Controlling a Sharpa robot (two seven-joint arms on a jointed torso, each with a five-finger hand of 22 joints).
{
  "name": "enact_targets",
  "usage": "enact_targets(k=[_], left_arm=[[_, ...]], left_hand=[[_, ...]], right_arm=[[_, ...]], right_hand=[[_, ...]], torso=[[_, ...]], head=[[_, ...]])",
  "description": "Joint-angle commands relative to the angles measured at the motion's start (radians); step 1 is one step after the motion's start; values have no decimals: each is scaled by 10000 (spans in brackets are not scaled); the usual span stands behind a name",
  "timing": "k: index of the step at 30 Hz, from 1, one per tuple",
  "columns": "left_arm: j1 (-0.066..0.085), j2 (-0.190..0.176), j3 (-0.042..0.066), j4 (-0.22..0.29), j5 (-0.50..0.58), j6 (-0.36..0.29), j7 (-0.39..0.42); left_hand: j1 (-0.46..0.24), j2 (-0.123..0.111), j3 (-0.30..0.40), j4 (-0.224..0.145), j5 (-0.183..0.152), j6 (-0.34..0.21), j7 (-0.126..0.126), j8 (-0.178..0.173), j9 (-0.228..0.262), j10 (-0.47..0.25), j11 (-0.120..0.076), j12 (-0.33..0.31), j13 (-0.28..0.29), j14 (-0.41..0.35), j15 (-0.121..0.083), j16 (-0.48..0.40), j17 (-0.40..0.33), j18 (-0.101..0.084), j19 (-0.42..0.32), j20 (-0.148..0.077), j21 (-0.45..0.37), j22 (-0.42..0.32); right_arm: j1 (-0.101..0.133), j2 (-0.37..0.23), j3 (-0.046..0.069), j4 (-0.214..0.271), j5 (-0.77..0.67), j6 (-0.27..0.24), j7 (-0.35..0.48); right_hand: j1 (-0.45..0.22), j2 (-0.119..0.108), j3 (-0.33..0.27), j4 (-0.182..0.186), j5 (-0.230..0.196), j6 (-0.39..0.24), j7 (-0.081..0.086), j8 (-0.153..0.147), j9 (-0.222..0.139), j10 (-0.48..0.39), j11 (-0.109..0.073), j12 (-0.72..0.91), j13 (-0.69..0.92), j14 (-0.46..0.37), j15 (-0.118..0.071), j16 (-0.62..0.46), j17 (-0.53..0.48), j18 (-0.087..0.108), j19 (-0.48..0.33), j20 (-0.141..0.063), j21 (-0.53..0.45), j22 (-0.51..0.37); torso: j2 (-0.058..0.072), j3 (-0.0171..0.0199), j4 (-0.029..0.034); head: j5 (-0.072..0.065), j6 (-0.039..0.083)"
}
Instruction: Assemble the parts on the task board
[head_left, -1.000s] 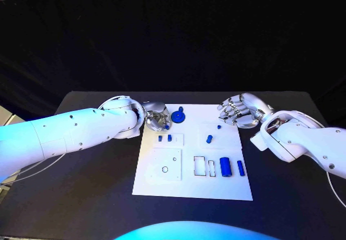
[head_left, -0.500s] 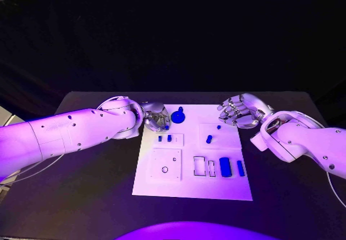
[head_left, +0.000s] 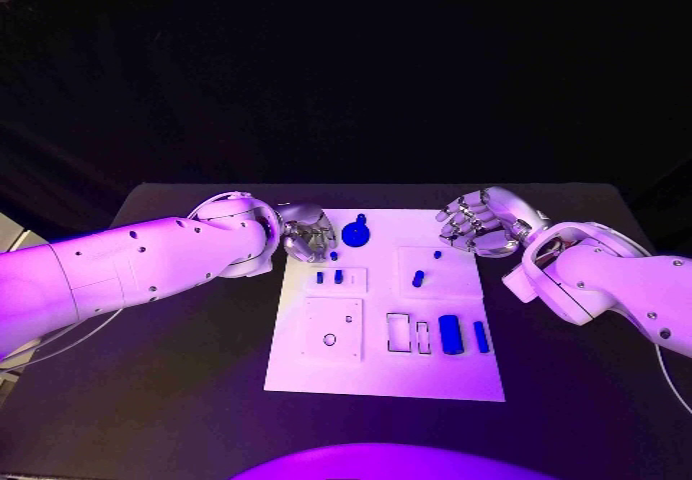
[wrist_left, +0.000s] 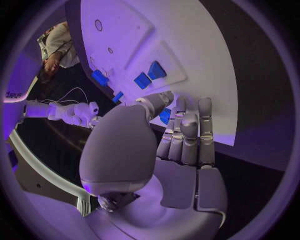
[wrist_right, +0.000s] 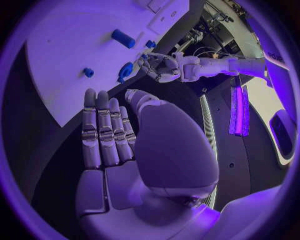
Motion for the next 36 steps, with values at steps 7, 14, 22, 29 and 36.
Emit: enact_targets(k=[7,14,22,29,36], left_arm=[[4,-390,180,64,2183,-1319,612],[10,-1029,372,290,5890,-1723,1469],[9,-1650,437,706,9842,-829,2901],[5,-1867,445,1028,10905,-375,3453],[3,-1959,446,1193,11227,-254,3676]], left_hand=[[6,-70,165,-20,38,545,415,323,-32,-435,253,-386,-39,-1485,163,-1042,-2361,47,-64,129,-222,-68],[208,56,248,-318,62,465,658,327,-197,-884,482,-372,-79,-2096,335,-2051,-3181,36,-416,230,-401,-91],[-27,189,33,-276,47,369,769,343,-339,-1085,582,-179,-108,-2225,447,-2726,-3626,46,-667,369,-754,-282],[-333,175,-343,-44,34,318,767,383,-396,-1203,592,-54,-114,-2211,486,-2807,-3701,54,-621,447,-1188,-620],[-338,194,-417,-11,37,331,765,414,-407,-1222,592,-6,-112,-2220,487,-2822,-3716,57,-575,456,-1313,-725]], right_arm=[[-5,-109,2,-82,-1315,439,-113],[28,-229,7,-190,-3488,841,-451],[30,5,8,-235,-6271,1192,-1392],[6,293,8,-339,-7192,1293,-1994],[-109,612,7,-474,-7700,1538,-2481]], right_hand=[[-279,-31,123,-439,-735,797,-330,-197,-185,1029,-486,-694,-168,2552,-731,1195,759,12,1624,-783,1941,1374],[-529,-241,661,-457,-1188,1286,-515,-554,-267,1948,-677,-1726,-122,3537,-944,3249,2248,-272,2434,-1029,5160,4081],[-804,-418,962,-436,-1477,1357,-557,-836,-157,2312,-701,-2547,-78,3618,-936,7124,4892,-807,3080,-1024,9358,7638],[-840,-480,1065,-437,-1726,1350,-575,-911,-76,2241,-668,-2841,-94,3676,-911,8507,5781,-975,3297,-978,10532,8615],[-838,-470,1124,-441,-1713,1354,-591,-927,-42,2241,-672,-2914,-94,3694,-913,8911,6026,-1016,3351,-960,10833,8869]], torso=[[-6,4,-7],[-13,1,0],[3,-23,0],[1,-21,9],[8,-9,6]], head=[[-102,153],[-116,258],[-239,308],[-324,313],[-379,315]])
